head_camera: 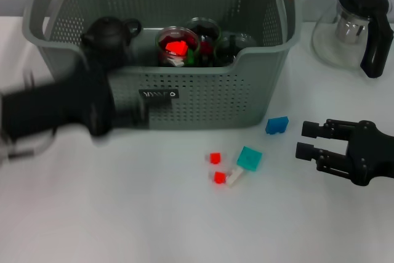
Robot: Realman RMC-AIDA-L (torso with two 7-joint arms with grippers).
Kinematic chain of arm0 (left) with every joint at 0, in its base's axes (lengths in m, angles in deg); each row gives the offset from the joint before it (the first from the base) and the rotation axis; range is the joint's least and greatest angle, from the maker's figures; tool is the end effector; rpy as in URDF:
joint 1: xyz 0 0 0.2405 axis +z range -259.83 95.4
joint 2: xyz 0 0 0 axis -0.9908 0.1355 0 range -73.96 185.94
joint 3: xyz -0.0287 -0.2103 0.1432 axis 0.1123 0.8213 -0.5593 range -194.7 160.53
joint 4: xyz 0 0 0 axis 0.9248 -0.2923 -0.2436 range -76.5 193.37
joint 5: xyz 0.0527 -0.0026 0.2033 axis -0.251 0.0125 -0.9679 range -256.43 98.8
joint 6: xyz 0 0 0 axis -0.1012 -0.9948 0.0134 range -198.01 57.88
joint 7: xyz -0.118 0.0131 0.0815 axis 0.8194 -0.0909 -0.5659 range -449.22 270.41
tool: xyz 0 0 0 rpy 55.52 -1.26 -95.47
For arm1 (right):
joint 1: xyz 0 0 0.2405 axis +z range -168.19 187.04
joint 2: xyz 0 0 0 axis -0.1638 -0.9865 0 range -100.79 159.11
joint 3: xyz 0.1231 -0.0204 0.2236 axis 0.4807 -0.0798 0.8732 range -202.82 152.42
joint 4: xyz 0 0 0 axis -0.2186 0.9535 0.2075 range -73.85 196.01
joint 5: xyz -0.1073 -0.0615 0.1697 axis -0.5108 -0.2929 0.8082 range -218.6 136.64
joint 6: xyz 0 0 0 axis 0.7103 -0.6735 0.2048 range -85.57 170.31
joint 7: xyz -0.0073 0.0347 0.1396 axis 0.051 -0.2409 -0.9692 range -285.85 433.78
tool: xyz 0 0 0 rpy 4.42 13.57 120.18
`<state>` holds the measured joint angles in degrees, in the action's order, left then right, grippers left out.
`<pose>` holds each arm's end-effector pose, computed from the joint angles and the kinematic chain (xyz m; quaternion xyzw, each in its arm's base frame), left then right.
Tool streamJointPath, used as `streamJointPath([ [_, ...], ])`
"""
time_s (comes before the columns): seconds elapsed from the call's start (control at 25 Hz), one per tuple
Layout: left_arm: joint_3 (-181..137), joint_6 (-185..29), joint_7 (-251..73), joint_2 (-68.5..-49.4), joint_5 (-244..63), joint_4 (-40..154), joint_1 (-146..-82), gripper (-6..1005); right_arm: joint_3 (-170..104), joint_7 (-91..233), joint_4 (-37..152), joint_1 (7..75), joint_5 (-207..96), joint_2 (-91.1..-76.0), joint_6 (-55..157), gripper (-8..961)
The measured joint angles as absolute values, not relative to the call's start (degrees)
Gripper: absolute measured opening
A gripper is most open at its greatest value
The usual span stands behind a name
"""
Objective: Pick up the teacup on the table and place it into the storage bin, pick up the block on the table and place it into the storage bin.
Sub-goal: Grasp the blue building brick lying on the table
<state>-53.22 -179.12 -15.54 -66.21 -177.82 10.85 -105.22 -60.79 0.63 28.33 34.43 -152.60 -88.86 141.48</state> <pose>-0.2335 0.2850 0.0424 -0.9006 -0.0938 -0.4059 0.1245 0.2810 0.2865 0.0061 -0.9180 0.2205 0.3137 0.1013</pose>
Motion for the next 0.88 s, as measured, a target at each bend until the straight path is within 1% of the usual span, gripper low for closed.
streamJointPath([
  [0.12, -53.4, -178.66, -22.31, -67.51, -186.25, 11.44, -103.22, 707, -60.79, 0.49, 28.39, 34.53, -152.64, -88.88, 141.42, 539],
  [0.24, -53.74, -177.32, -27.71, -67.94, -193.22, 14.64, -102.71, 708, -61.0, 0.24, 28.36, 34.54, -153.11, -88.74, 141.34, 539],
  [0.4, -54.34, -175.07, -29.19, -68.11, -195.37, 16.95, -103.21, 708, -61.3, 0.02, 28.41, 34.52, -153.48, -88.35, 141.28, 539],
  [0.6, -54.53, -172.42, -29.45, -67.89, -195.94, 19.6, -103.97, 707, -61.41, -0.36, 27.62, 34.82, -156.75, -88.08, 142.02, 540],
  [0.88, -53.56, -172.5, -29.06, -67.73, -196.11, 19.38, -103.98, 707, -61.49, -6.45, 22.79, 37.17, -163.93, -87.94, 142.96, 540],
])
